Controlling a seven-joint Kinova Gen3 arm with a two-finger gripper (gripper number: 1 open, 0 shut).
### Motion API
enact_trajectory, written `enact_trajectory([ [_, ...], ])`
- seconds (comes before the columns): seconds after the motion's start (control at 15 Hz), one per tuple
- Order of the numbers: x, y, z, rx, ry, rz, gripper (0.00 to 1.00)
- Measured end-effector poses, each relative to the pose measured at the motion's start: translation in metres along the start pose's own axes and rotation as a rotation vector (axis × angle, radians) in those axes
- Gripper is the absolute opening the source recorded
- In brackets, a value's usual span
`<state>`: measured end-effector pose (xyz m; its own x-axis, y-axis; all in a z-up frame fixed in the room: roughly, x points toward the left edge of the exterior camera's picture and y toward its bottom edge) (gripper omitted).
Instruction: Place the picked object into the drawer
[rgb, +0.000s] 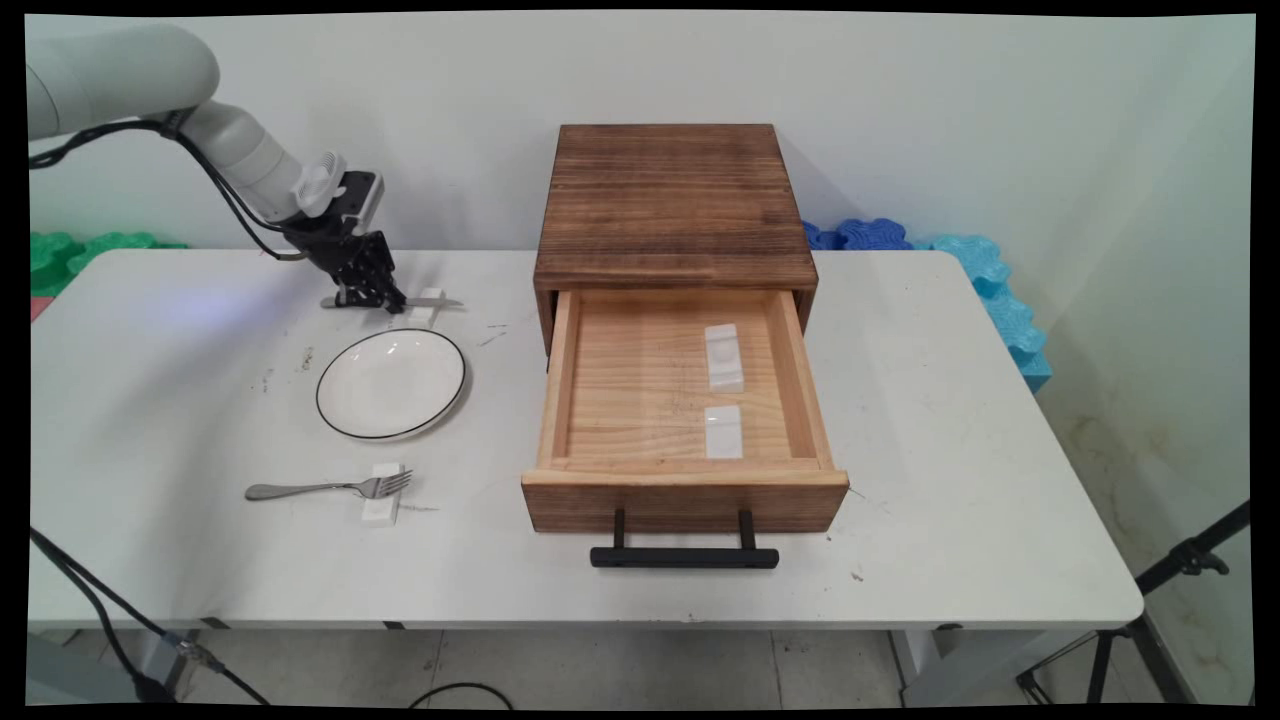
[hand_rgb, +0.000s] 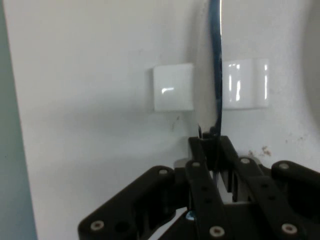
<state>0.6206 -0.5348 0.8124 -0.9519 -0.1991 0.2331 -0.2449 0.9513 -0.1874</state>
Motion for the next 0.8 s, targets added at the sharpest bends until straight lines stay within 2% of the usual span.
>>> enact_trajectory([
  [0.33, 0.001, 0.005, -0.003, -0.001, 0.001, -0.004, 0.0],
  [0.8, 0.003, 0.005, -0.028, 0.042, 0.0, -0.043, 0.0],
])
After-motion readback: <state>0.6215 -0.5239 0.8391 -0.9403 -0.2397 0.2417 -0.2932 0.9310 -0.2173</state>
